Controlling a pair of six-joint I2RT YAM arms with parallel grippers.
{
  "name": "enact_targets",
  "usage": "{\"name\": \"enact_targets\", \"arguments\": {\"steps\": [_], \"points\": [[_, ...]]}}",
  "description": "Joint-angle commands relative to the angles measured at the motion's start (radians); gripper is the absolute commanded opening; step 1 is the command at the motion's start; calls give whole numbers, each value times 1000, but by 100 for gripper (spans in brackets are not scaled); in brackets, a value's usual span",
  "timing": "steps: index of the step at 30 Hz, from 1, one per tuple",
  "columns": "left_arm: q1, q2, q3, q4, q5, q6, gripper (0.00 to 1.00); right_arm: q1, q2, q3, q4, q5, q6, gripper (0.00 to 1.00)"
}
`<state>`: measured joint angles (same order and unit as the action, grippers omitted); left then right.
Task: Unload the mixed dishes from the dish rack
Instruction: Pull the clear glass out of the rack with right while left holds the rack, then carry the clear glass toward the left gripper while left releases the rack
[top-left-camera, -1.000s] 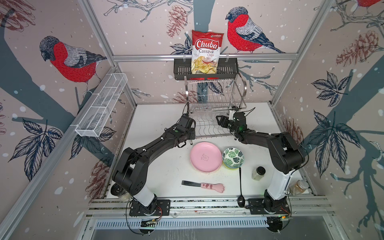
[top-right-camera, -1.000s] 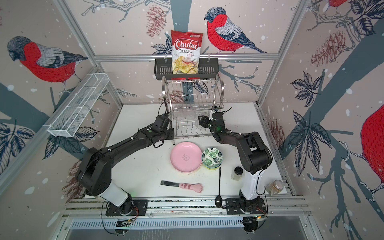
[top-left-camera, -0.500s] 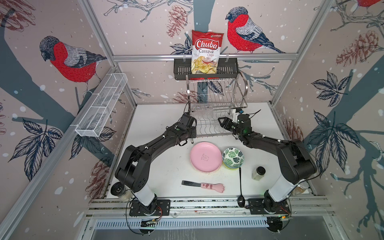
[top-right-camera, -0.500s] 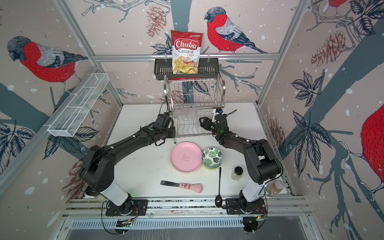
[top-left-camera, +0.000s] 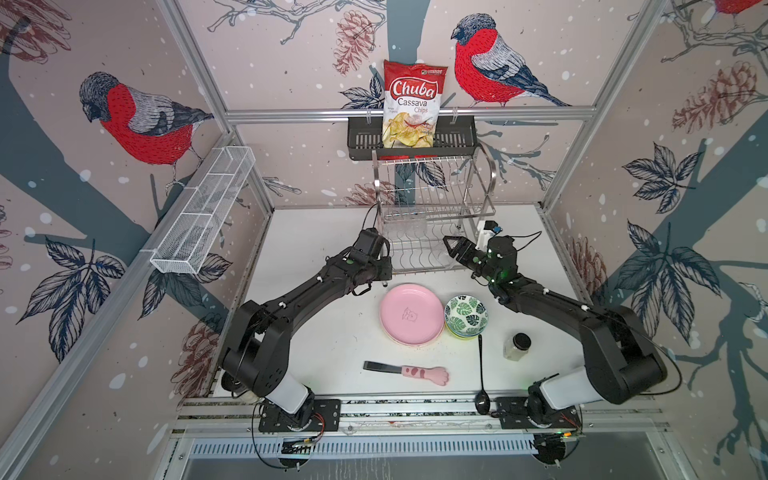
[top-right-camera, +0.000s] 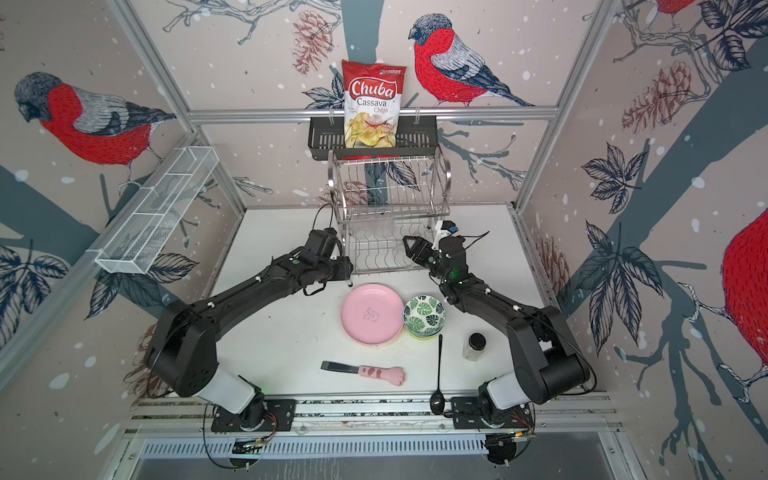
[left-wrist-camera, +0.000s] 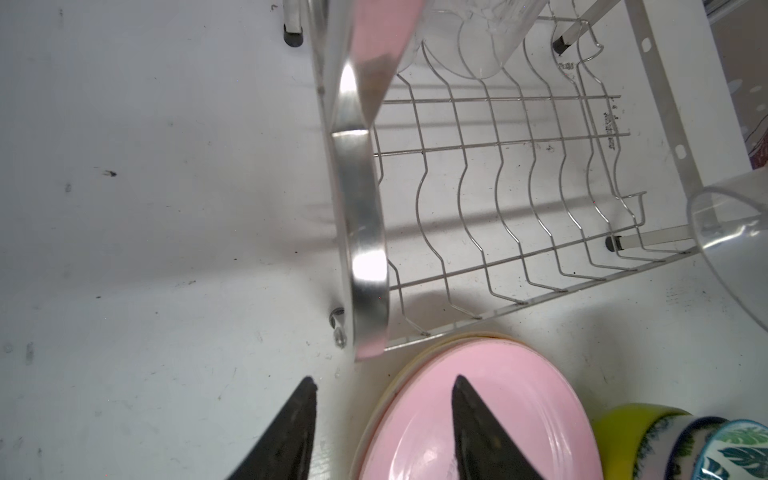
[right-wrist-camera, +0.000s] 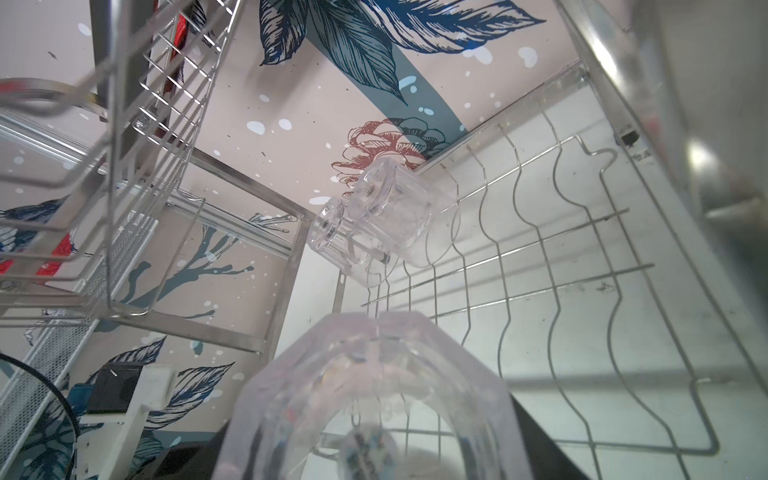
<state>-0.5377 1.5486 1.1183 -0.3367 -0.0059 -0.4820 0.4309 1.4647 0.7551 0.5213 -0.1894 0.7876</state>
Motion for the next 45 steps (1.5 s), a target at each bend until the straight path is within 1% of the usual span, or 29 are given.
{"name": "enact_targets", "arguments": {"steps": [1,3,8,11,14,15,17,18,21,23,26,32,35,38,41,45], "points": [[6,-52,-21,-13,-18,-10,54,10,-36,-16,39,1,25,35],[7,-92,-37,-27,-20,-15,58,20,-54,-20,18,-10,28,35],[5,-237,-114,-61,-35,-38,62,56,-128,-71,5,-10,55,34],[6,-350,-203,-65,-34,-52,67,91,-182,-102,-5,5,73,34],[5,-460,-287,-61,-9,-62,70,131,-237,-129,-18,19,94,31],[5,-498,-311,-61,3,-70,70,144,-255,-141,-16,23,105,27],[5,-567,-346,-61,26,-85,71,167,-286,-167,-11,31,128,13],[6,-600,-360,-58,37,-96,71,175,-301,-181,-8,36,139,9],[3,-673,-387,-41,78,-126,72,199,-346,-211,-7,57,157,1],[-15,-697,-393,-17,114,-137,72,205,-366,-231,5,59,175,0],[-67,-687,-377,11,141,-144,73,212,-403,-260,14,57,204,0],[-274,-596,-282,55,81,-141,83,218,-520,-316,-3,82,281,0],[-338,-553,-250,115,81,-151,86,218,-582,-337,-39,112,309,0],[-368,-515,-224,162,87,-153,88,217,-607,-368,-32,114,376,0],[-375,-483,-221,214,102,-159,88,218,-592,-384,1,80,439,0],[-378,-417,-203,269,142,-160,85,219,-557,-381,57,35,504,0]]}}
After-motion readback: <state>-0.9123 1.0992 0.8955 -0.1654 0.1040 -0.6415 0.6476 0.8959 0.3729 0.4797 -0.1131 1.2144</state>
